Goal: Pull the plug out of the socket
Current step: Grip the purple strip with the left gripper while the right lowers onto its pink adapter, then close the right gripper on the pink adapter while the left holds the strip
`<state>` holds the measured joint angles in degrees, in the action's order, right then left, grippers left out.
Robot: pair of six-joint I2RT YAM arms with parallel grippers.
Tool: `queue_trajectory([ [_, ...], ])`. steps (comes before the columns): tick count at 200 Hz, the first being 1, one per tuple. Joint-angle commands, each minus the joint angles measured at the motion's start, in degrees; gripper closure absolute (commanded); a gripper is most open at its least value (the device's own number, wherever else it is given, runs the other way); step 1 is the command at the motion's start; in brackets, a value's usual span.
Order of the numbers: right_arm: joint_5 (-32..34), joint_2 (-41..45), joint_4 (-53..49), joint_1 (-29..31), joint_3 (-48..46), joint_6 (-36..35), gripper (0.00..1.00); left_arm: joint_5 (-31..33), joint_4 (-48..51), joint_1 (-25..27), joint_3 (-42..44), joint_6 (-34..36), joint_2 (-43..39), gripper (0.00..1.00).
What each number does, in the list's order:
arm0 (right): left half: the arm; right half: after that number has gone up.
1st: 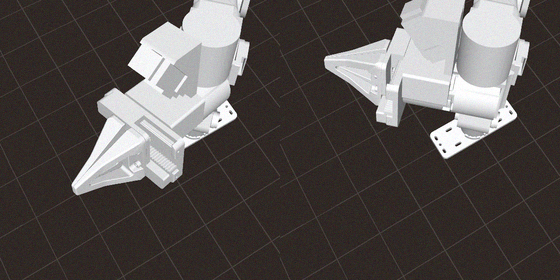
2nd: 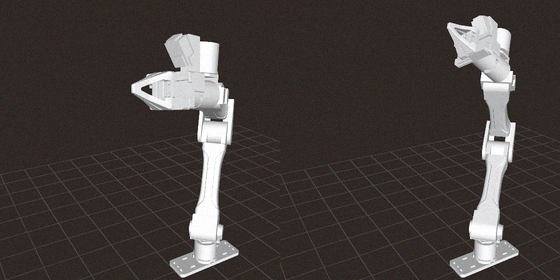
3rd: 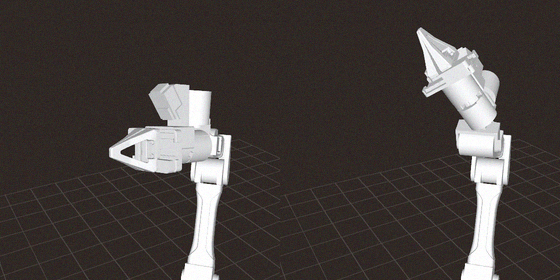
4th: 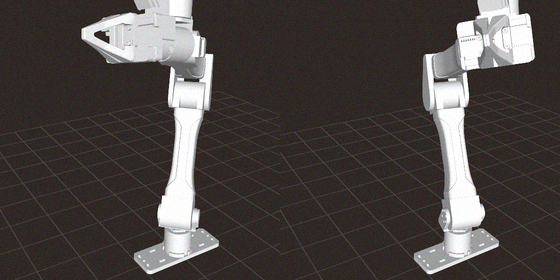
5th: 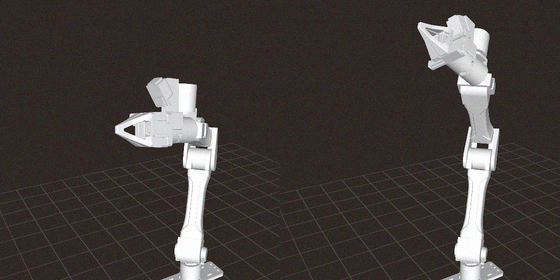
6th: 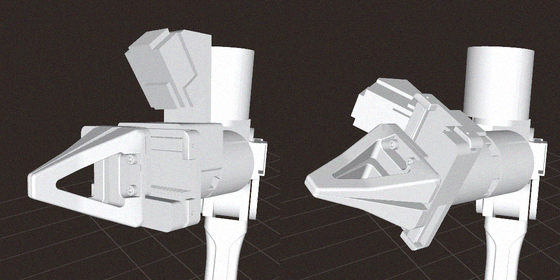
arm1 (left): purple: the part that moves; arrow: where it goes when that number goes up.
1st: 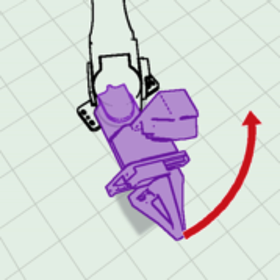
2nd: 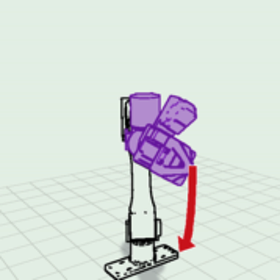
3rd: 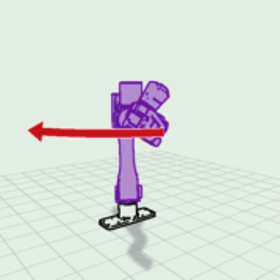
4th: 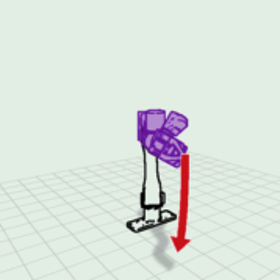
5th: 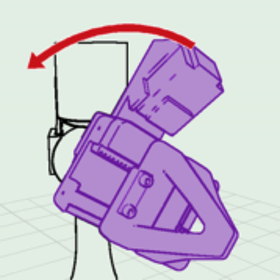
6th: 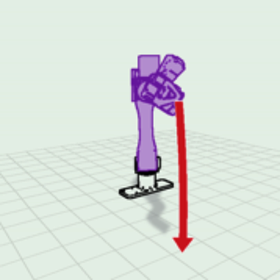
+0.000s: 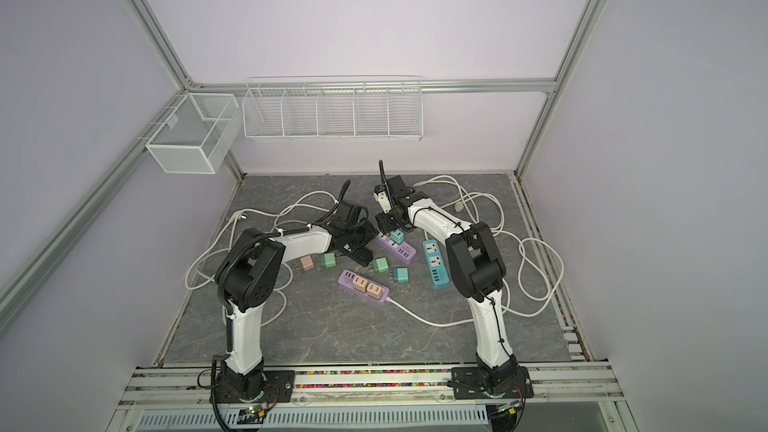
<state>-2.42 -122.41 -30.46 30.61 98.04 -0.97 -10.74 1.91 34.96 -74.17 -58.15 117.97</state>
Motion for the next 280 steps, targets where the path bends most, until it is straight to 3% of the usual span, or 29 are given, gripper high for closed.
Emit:
queue_trajectory([
  [1, 0.3, -1.4, -2.3, 0.5, 1.8, -2.8, 0.45, 0.8, 2.4, 0.7, 2.6, -1.4, 1.0, 0.76],
  [216, 0.9, 1.1, -2.7, 1.4, 1.6, -7.3, 0.69, 6.2, 4.3, 3.3, 7.5, -2.8, 0.5, 0.80],
  [280, 2.4, 0.9, -2.6, -0.2, 2.2, -7.1, 0.71, 7.3, 4.4, 4.9, 6.3, -3.5, 0.8, 0.80],
])
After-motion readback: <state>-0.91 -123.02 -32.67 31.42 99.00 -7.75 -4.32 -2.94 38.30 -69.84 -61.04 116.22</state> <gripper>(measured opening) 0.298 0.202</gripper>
